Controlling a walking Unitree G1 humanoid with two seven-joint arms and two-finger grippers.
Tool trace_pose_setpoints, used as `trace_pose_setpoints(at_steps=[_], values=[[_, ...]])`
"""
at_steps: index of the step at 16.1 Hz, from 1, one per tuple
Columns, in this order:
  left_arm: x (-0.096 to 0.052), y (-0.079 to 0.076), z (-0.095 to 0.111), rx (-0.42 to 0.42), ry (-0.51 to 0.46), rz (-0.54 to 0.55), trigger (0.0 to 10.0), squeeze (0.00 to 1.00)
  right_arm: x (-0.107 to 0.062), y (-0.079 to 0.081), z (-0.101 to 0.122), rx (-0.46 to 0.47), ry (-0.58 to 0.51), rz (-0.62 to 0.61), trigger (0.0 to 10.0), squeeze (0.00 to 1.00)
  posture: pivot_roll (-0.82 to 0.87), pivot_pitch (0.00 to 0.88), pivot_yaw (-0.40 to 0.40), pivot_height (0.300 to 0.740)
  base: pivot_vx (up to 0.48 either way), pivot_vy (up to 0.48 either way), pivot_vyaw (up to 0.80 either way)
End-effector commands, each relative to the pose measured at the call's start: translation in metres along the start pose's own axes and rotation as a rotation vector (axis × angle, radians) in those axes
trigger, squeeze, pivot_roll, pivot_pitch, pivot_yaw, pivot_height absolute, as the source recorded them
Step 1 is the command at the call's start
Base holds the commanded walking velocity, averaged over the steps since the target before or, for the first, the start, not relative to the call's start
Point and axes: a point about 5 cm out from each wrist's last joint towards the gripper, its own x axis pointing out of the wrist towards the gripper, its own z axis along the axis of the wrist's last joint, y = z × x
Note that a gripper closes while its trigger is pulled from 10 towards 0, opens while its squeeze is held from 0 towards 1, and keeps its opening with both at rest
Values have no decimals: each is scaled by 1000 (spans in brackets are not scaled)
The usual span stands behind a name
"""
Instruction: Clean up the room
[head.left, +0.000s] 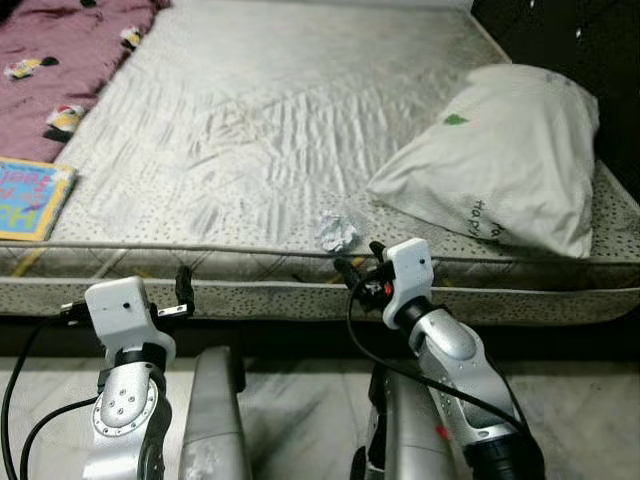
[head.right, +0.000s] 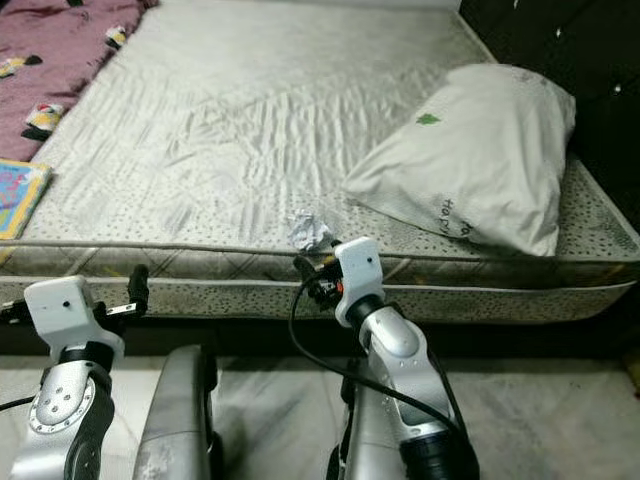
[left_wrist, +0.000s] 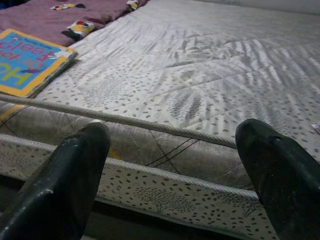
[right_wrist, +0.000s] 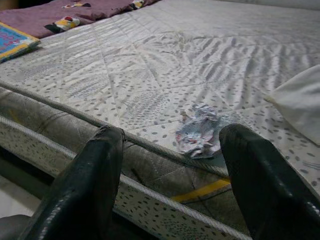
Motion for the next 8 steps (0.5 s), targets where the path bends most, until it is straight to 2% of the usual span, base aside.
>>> trace_pose_setpoints(at_steps=[1, 4, 8], values=[[0, -2, 1, -6, -7, -18, 10000, 0, 1, -1, 2, -13, -7, 7, 10000, 0, 28, 67, -56, 534, 0, 0, 656], [0, -3, 1, -8, -7, -23, 10000, 0, 1, -2, 2, -15, -7, 6, 10000, 0, 27, 67, -56, 534, 0, 0, 781], [0, -3, 1, -10, -6, -32, 10000, 0, 3, -1, 3, 15, -20, 9, 10000, 0, 26, 71, -51, 534, 0, 0, 0]])
